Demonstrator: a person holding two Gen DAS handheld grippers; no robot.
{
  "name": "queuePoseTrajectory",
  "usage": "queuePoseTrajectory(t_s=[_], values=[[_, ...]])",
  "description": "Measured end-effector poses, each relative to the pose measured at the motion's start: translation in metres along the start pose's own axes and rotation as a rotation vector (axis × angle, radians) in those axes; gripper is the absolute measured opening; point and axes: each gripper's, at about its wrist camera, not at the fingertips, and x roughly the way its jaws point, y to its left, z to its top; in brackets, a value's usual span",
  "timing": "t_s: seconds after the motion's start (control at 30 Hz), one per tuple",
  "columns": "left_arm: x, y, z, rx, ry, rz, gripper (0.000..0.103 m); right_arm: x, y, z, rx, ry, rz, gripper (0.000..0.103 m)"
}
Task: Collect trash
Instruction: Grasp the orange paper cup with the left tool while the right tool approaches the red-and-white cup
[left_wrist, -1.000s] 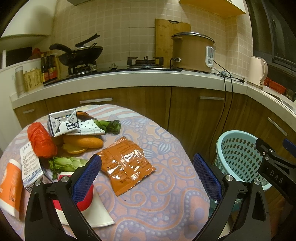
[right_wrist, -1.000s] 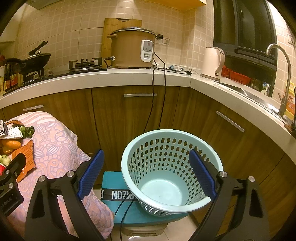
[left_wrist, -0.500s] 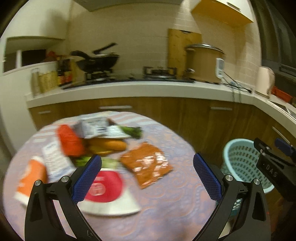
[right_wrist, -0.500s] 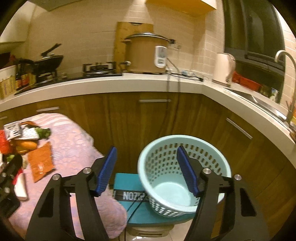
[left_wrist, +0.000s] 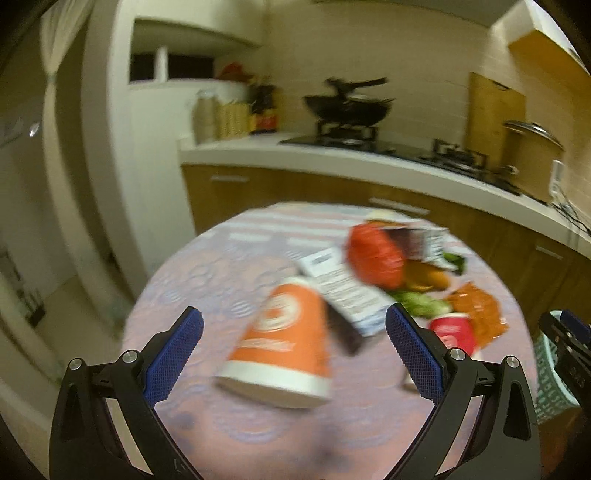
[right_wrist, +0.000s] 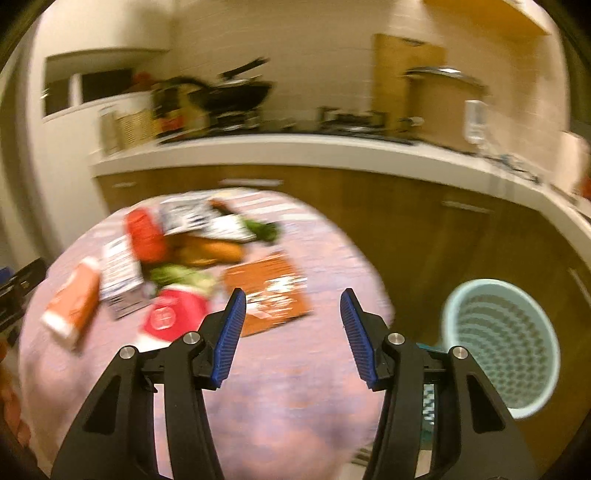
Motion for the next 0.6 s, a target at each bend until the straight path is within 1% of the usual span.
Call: queuePoseTrajectory(t_s=[0.13, 0.2, 0.3, 0.4, 0.5, 0.6], values=[[0.023, 0.031, -0.002, -0.055, 0.073, -0.031, 0.094, 0.015, 0.029, -0.005, -0.050, 0.046, 0.077, 0.050], [0.032, 0.040, -0.006, -0.072, 0.100, -0.045, 0.092, 0.023, 0.037, -0.006, -0.068, 0.064, 0.089, 0.050], [0.043, 0.052, -0.013, -0.089, 0.145, -0.079, 0.092, 0.034, 0.045, -0.008, -0.085, 0.087, 0.102, 0.050], [0.058, 0.054, -0.018, -0.103, 0.198, -0.107, 0.090, 0.038, 0.049, -0.009, -0.098, 0.101, 0.106, 0.050], [0.067, 0.053, -0.024, -0.131, 0.240, -0.175, 0.090, 0.041, 0.050, -0.010, -0.105, 0.109, 0.105, 0.050], [0.073, 0.047, -0.026, -0.135, 0.255, -0.213, 0.089, 0.045, 0.050, -0.010, -0.109, 0.113, 0.102, 0.050]])
